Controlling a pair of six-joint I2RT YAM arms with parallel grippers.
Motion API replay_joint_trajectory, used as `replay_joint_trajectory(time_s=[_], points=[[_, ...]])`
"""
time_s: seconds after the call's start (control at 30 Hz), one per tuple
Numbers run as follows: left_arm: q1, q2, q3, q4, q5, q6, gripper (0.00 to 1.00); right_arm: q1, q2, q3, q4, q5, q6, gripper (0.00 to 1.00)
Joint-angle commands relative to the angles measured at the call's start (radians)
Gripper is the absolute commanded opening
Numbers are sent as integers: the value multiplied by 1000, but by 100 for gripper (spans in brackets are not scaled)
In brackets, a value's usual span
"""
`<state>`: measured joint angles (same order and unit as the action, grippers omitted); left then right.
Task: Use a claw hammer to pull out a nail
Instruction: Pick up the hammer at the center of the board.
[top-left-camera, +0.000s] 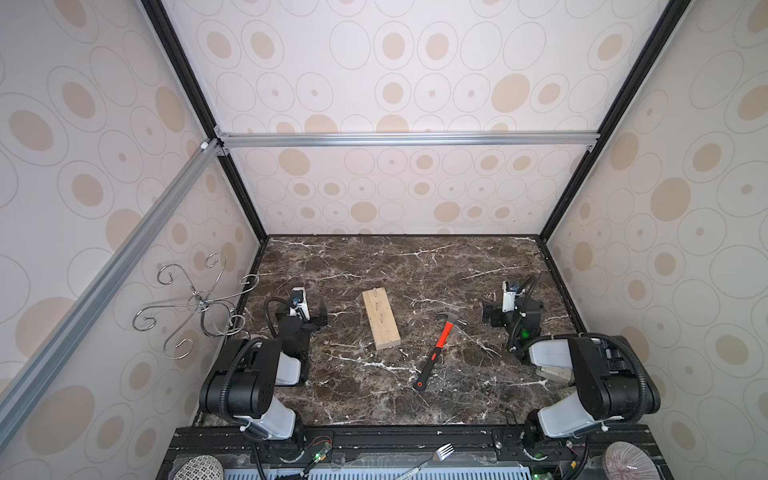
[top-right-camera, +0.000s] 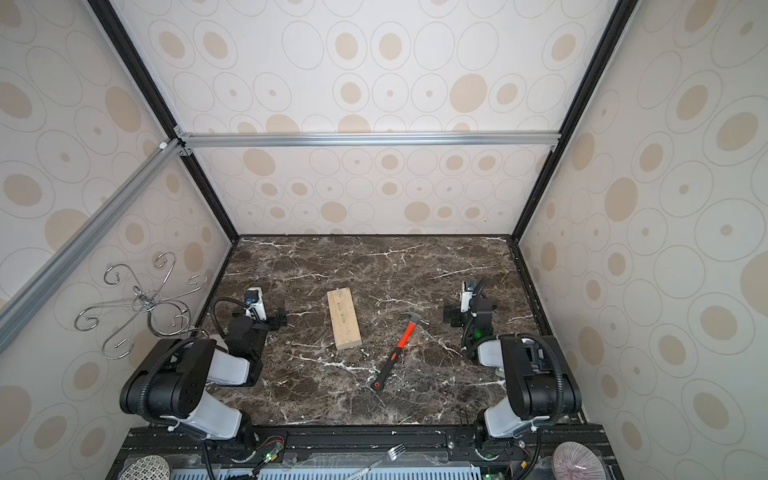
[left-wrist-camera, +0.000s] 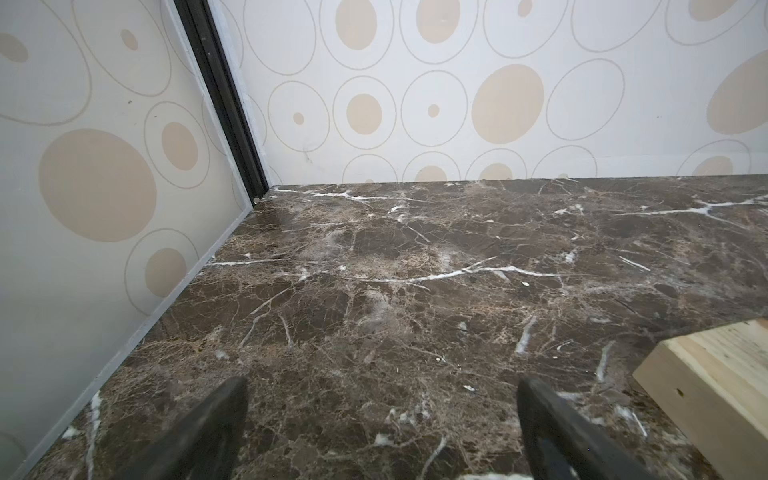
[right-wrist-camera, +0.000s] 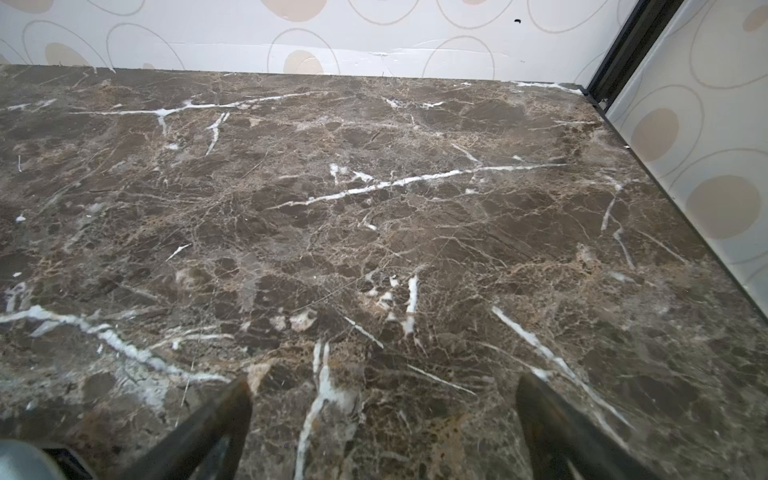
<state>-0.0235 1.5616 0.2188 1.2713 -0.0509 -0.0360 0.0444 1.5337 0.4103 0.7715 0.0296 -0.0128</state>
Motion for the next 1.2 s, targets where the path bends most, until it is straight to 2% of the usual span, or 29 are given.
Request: replay_joint_trajectory(time_s=[0.0,1.03,1.07,1.17], points=[[-3,8,21,33,-7,25,100,-4,10,19,14,6,-12,100],[1,-14,6,49,-24,14,100,-6,6,14,30,6,-12,100],[0,-41,4,34,-22,15,100,-5,-9,25,16,2,-16,99],[-4,-158,29,-113,-8,27,100,-2,-98,99,-213,-34,-32,99]])
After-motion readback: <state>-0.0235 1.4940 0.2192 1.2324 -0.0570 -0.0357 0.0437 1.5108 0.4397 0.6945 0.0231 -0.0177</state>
